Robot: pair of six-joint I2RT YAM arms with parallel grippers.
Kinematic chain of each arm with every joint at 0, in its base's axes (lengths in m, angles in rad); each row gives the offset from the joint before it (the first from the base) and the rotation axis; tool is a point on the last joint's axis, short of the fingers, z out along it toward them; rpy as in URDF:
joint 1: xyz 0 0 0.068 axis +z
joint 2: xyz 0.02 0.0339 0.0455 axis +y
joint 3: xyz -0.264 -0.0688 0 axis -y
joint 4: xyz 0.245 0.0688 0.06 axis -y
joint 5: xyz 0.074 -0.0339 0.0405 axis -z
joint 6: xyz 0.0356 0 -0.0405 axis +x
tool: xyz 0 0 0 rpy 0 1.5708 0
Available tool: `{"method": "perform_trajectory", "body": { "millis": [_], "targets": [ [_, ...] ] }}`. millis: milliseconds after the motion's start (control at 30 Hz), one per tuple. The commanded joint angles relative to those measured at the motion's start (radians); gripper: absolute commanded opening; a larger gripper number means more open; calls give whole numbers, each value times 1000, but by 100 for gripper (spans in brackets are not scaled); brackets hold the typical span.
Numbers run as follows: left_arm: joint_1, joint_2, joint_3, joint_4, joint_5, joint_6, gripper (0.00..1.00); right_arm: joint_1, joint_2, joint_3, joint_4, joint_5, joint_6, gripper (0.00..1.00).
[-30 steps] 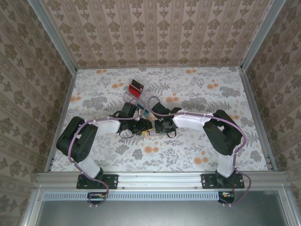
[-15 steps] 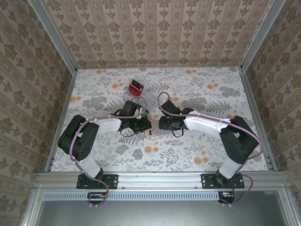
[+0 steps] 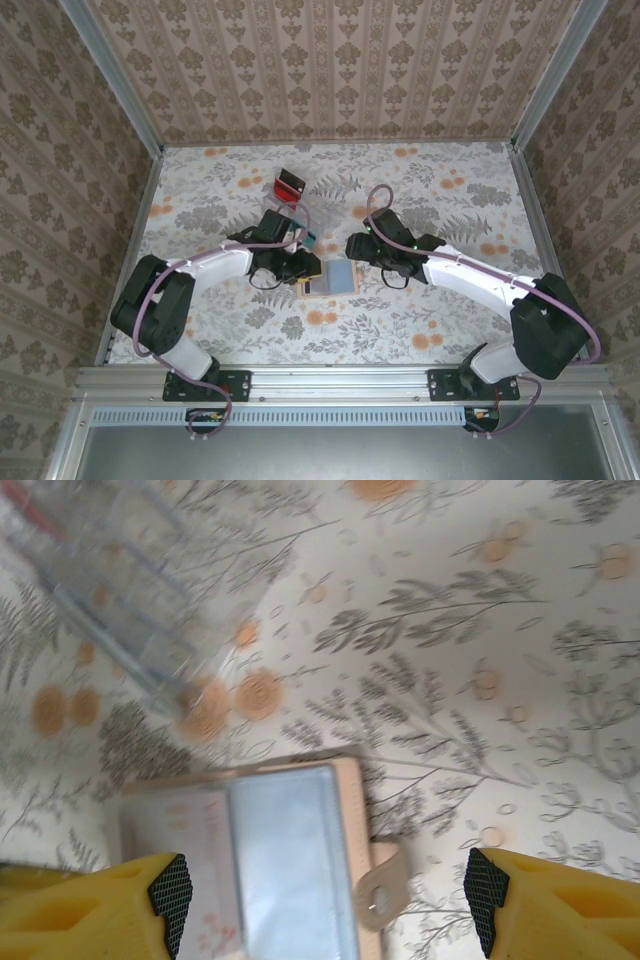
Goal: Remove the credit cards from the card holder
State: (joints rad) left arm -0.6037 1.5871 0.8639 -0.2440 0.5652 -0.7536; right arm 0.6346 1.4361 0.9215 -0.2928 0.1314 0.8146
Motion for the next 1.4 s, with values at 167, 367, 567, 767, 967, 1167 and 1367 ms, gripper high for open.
{"method": "perform_trajectory", "body": {
  "millis": [167,367,567,767,967,1167,1367],
  "targets": [
    [-68,112,117,135,113,-39,49,-33,-134,-74,-30,82,83,77],
    [-48,138,152,105,98,-32,54,-33,-205,-115,-23,20,56,77],
    [-1,68,83,96,22,-25,52,21,-125,-55,-44,-54,5,62],
    [16,16,-5,129,-3,-73,45,102,101,82,-63,-109,-20,40],
    [15,-12,-34,101,-29,-90,39,114,237,149,-69,-110,-16,33],
    [11,35,-31,141,-6,-115,33,104,339,193,-121,-148,-52,29],
    [9,94,-12,158,38,-107,30,94,369,180,-105,-162,-68,29]
  ]
}}
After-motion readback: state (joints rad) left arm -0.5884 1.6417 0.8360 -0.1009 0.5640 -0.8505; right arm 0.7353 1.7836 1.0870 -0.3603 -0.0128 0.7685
